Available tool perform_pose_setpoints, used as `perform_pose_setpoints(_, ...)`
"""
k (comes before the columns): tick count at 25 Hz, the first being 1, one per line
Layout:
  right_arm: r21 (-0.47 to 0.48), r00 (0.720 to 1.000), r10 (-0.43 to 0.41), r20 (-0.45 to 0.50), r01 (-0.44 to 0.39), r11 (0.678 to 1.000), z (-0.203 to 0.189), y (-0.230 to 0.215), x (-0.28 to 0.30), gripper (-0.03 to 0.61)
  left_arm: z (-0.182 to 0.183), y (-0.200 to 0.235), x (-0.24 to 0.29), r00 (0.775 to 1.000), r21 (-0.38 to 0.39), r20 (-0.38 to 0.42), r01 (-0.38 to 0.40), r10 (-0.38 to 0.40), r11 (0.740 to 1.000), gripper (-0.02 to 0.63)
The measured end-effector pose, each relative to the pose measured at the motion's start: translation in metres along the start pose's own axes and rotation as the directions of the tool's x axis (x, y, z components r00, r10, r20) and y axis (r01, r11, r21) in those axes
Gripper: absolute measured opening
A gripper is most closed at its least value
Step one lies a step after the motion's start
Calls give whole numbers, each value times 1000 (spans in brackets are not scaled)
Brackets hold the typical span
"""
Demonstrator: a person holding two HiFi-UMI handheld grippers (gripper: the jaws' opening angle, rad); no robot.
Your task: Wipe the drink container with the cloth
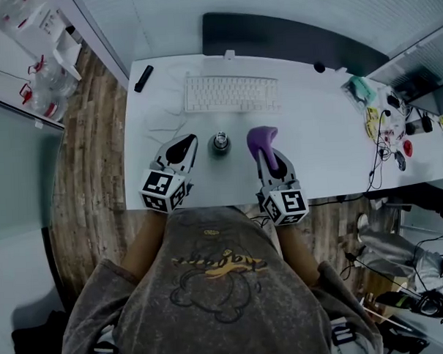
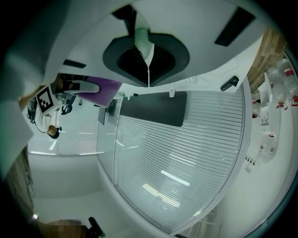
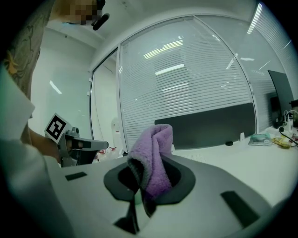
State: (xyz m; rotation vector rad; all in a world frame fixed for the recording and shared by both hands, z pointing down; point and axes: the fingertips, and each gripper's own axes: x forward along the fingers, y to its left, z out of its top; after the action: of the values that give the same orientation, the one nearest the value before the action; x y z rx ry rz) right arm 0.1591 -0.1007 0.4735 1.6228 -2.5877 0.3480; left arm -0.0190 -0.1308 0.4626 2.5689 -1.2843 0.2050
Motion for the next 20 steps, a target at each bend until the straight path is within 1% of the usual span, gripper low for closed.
perform_pose_setpoints(10,29,1000,0,-6,0,1000,-2,5,1,49,2,2,-5,1000,-33,8,-5,5,999,25)
perform_pose_setpoints(20,33,1000,6,-10,-5,999,-3,10,0,48,1,-2,-9,1000,-27,4,-7,7,1000,25)
